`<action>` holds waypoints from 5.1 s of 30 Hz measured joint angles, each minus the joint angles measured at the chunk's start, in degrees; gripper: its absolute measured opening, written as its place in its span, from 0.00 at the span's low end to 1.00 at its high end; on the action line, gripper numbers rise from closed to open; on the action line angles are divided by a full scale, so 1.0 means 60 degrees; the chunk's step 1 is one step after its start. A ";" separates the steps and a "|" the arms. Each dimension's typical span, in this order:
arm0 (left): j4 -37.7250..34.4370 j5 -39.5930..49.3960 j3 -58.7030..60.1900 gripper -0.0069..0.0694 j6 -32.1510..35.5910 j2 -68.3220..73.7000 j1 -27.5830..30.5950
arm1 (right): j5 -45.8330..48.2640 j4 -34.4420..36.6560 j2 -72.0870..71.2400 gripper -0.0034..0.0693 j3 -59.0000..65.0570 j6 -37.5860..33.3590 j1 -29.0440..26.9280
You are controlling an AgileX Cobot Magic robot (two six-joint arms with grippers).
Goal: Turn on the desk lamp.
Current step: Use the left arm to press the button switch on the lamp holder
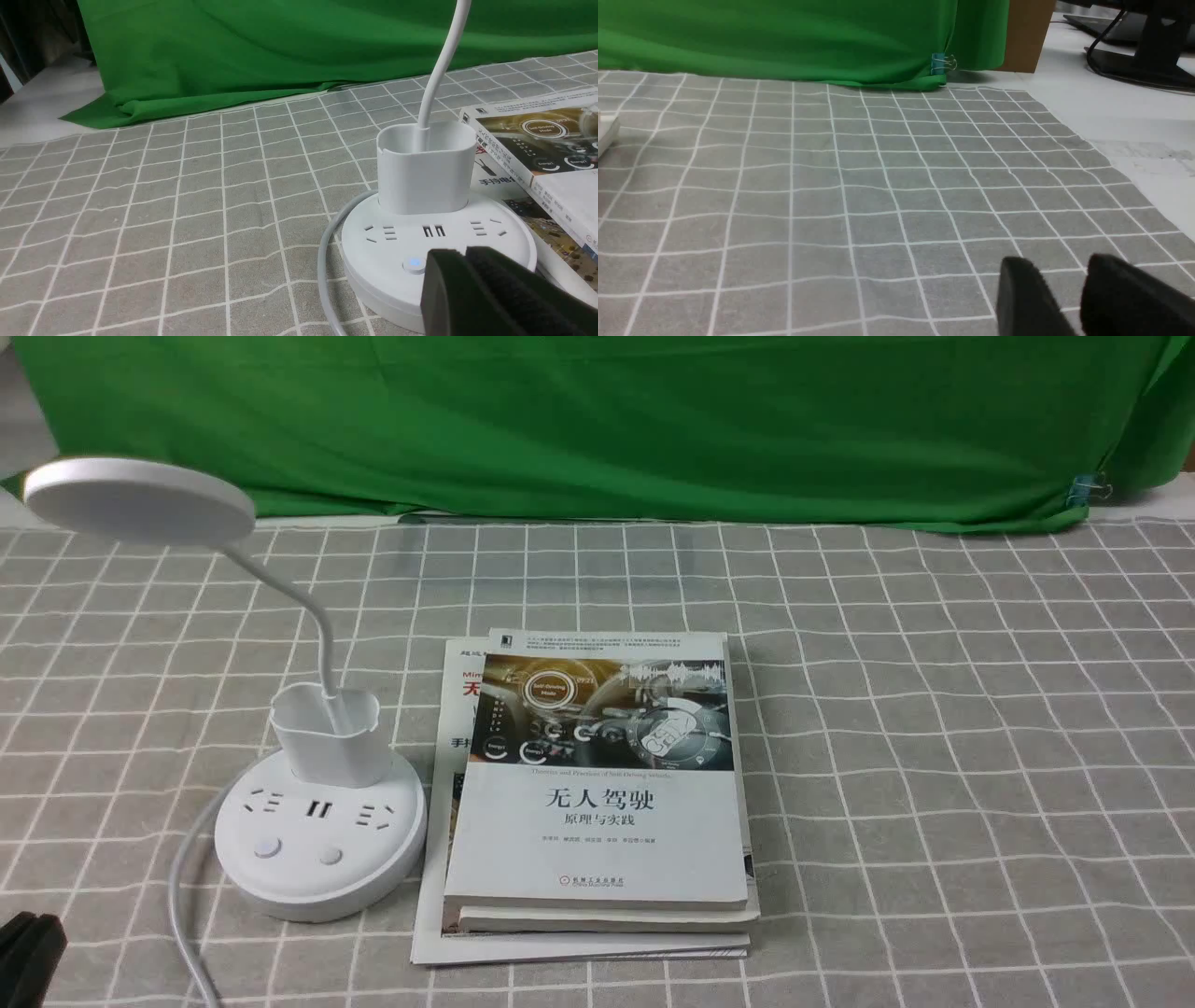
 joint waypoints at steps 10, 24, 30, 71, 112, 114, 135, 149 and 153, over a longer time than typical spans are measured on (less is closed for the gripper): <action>0.0000 0.0000 0.0000 0.12 0.0000 0.0000 0.0000 | 0.0000 0.0000 0.0000 0.38 0.0000 0.0000 0.0000; 0.0000 0.0000 0.0000 0.12 0.0000 0.0000 0.0000 | 0.0000 0.0000 0.0000 0.38 0.0000 0.0000 0.0000; 0.0031 -0.0004 0.0000 0.12 0.0000 0.0000 0.0000 | 0.0000 0.0000 0.0000 0.38 0.0000 0.0000 0.0000; 0.0648 0.2802 -0.4486 0.12 -0.2027 0.4217 0.0000 | 0.0000 0.0000 0.0000 0.38 0.0000 0.0000 0.0000; 0.2034 0.1472 -0.6863 0.12 -0.3248 1.3863 -0.2483 | 0.0000 0.0000 0.0000 0.38 0.0000 0.0000 0.0000; 0.2077 0.1362 -0.6863 0.12 -0.3248 1.3897 -0.2483 | 0.0000 0.0000 0.0000 0.38 0.0000 0.0000 0.0000; 0.2100 0.1434 -0.6863 0.12 -0.3278 1.4465 -0.2483 | 0.0000 0.0000 0.0000 0.38 0.0000 0.0000 0.0000; 0.2277 0.1284 -0.6703 0.12 -0.3358 1.4482 -0.2502 | 0.0000 0.0000 0.0000 0.38 0.0000 0.0000 0.0000; 0.2276 0.1233 -0.6703 0.12 -0.3486 1.4581 -0.2516 | 0.0000 0.0000 0.0000 0.38 0.0000 0.0000 0.0000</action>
